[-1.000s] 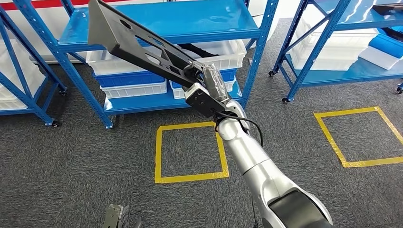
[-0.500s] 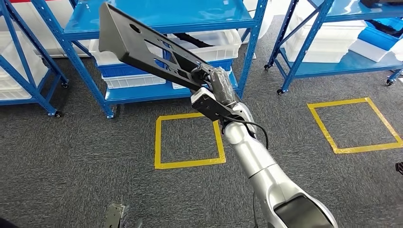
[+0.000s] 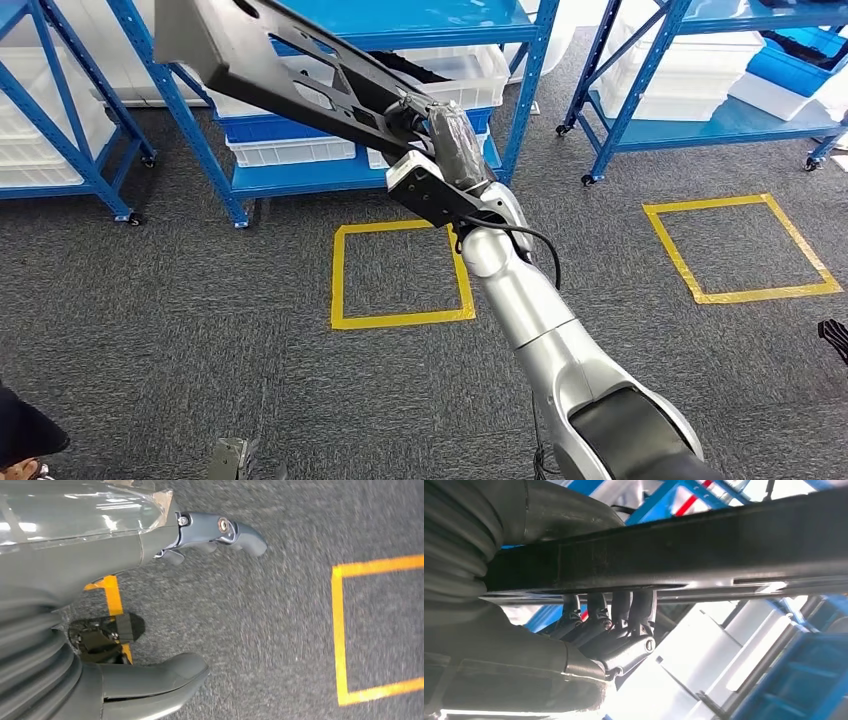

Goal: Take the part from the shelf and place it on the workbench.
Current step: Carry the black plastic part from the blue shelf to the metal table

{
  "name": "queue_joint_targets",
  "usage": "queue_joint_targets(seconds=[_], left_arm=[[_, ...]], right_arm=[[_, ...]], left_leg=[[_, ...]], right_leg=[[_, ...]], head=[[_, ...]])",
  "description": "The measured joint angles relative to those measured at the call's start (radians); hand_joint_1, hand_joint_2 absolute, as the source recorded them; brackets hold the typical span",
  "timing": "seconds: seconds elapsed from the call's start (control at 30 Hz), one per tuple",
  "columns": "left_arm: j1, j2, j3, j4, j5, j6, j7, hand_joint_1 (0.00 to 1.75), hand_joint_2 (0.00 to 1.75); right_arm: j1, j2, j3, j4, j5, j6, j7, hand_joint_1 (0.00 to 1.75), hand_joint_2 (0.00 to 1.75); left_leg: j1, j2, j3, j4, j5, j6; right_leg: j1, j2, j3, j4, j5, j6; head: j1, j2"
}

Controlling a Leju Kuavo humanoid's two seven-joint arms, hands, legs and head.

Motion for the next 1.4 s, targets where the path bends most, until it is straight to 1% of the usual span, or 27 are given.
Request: queue_joint_targets(seconds=[0.03,0.07,0.1,0.13,0.17,0.23,0.3,0.4,0.53,0.73,0.93,1.07,1.23,1.4], left_arm=[[0.002,0.001,0.004,0.0,0.005,-0.001,-0.001,0.0,1.75],[0.004,0.001,0.007,0.0,0.009,-0.002,-0.002,0.0,1.75],[0.005,0.002,0.01,0.0,0.012,-0.003,-0.002,0.0,1.75],[0.007,0.003,0.013,0.0,0.013,-0.004,-0.003,0.0,1.75],[0.009,0.003,0.016,0.0,0.014,-0.005,-0.003,0.0,1.75],[0.012,0.003,0.021,0.0,0.014,-0.005,-0.003,0.0,1.75],[0.013,0.003,0.025,0.0,0.014,-0.005,-0.003,0.0,1.75],[0.014,0.003,0.028,0.0,0.014,-0.005,-0.003,0.0,1.75],[0.015,0.004,0.03,0.0,0.024,-0.01,-0.004,0.0,1.75],[0.015,0.006,0.037,0.0,0.032,-0.021,-0.012,0.0,1.75],[0.016,0.007,0.045,0.0,0.033,-0.021,-0.016,0.0,1.75],[0.016,0.008,0.046,0.0,0.033,-0.021,-0.019,0.0,1.75],[0.016,0.01,0.049,0.0,0.035,-0.02,-0.019,0.0,1.75],[0.017,0.013,0.054,0.0,0.035,-0.02,-0.019,0.0,1.75]], right_arm=[[-0.007,0.003,0.002,0.005,-0.001,0.0,-0.002,1.75,1.75],[-0.012,0.006,0.003,0.009,-0.003,0.001,-0.004,1.75,1.75],[-0.016,0.008,0.003,0.013,-0.004,0.0,-0.006,1.75,1.75],[-0.02,0.009,0.004,0.018,-0.005,0.0,-0.008,1.75,1.75],[-0.022,0.011,0.005,0.022,-0.006,0.0,-0.009,1.75,1.75],[-0.024,0.014,0.007,0.029,-0.006,0.0,-0.01,1.75,1.75],[-0.024,0.016,0.01,0.035,-0.006,0.0,-0.01,1.75,1.75],[-0.026,0.018,0.013,0.041,-0.006,0.0,-0.01,1.75,1.75],[-0.031,0.02,0.015,0.048,-0.006,-0.001,-0.013,1.75,1.75],[-0.034,0.021,0.016,0.05,0.0,-0.004,-0.004,1.75,1.75],[-0.034,0.014,0.016,0.04,0.006,-0.004,0.005,1.75,1.75],[-0.034,0.012,0.016,0.039,0.004,-0.003,0.008,1.75,1.75],[-0.034,0.012,0.015,0.037,-0.018,0.006,0.011,1.75,1.75],[-0.034,0.012,0.011,0.037,-0.034,0.017,0.011,1.75,1.75]], left_leg=[[-0.005,0.0,-0.005,-0.003,0.006,0.007],[-0.008,0.0,-0.009,-0.006,0.012,0.011],[-0.011,0.0,-0.014,-0.007,0.019,0.016],[-0.016,-0.001,-0.021,-0.007,0.023,0.017],[-0.018,-0.002,-0.027,-0.006,0.03,0.022],[-0.023,-0.003,-0.036,-0.005,0.04,0.031],[-0.025,-0.003,-0.042,-0.005,0.047,0.036],[-0.026,-0.004,-0.046,-0.005,0.052,0.04],[-0.028,-0.004,-0.048,-0.005,0.055,0.041],[-0.028,-0.003,-0.049,-0.006,0.057,0.037],[-0.027,-0.002,-0.058,-0.008,0.064,0.029],[-0.025,-0.002,-0.065,-0.008,0.07,0.026],[-0.028,-0.002,-0.074,-0.007,0.075,0.027],[-0.035,-0.003,-0.081,-0.003,0.079,0.034]], right_leg=[[0.0,0.0,-0.004,-0.005,0.001,0.003],[0.0,0.001,-0.007,-0.008,-0.002,0.001],[0.001,0.001,-0.011,-0.011,-0.007,-0.004],[0.002,0.003,-0.014,-0.015,-0.01,-0.01],[0.003,0.004,-0.015,-0.019,-0.004,-0.011],[0.002,0.004,-0.016,-0.033,0.028,-0.001],[0.0,0.004,-0.016,-0.045,0.057,0.007],[-0.001,0.004,-0.016,-0.051,0.064,0.007],[-0.003,0.004,-0.017,-0.054,0.071,0.013],[-0.002,0.005,-0.02,-0.054,0.072,0.016],[-0.001,0.006,-0.03,-0.054,0.078,0.013],[0.0,0.007,-0.037,-0.054,0.084,0.011],[-0.002,0.007,-0.042,-0.054,0.093,0.012],[-0.01,0.007,-0.045,-0.055,0.101,0.021]], head=[[0.001,0.0],[0.002,0.0],[0.003,0.0],[0.005,0.0],[0.006,0.0],[0.006,0.0],[0.006,0.0],[0.006,0.0],[0.006,0.0],[0.006,0.0],[0.006,0.0],[0.006,0.0],[0.006,0.0],[0.006,0.0]])
